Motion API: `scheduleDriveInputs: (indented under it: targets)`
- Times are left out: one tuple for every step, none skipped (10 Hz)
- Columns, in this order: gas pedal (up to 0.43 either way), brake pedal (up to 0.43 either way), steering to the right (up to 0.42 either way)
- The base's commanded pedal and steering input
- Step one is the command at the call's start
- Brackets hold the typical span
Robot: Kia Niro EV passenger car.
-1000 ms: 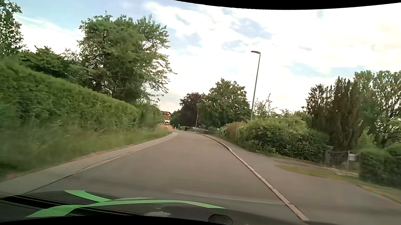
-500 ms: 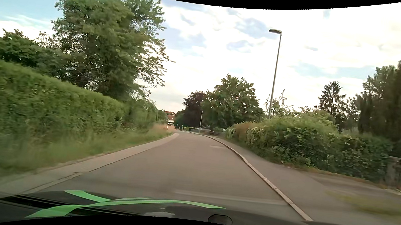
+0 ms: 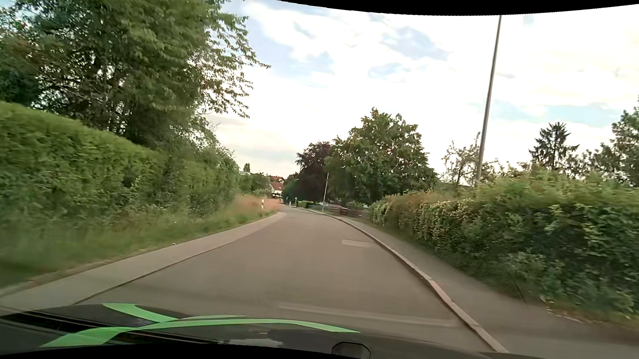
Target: Follow the waypoints while adhering to traffic rules and regulations
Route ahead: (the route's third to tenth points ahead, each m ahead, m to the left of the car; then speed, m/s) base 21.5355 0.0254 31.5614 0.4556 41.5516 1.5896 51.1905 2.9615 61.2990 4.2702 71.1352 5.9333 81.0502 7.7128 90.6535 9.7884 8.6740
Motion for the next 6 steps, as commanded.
scheduleDriveInputs:
  targets:
    - [0.118, 0.0, -0.011]
    - [0.118, 0.0, -0.01]
    - [0.118, 0.0, -0.008]
    - [0.118, 0.0, -0.007]
    - [0.118, 0.0, -0.006]
    - [0.118, 0.0, -0.006]
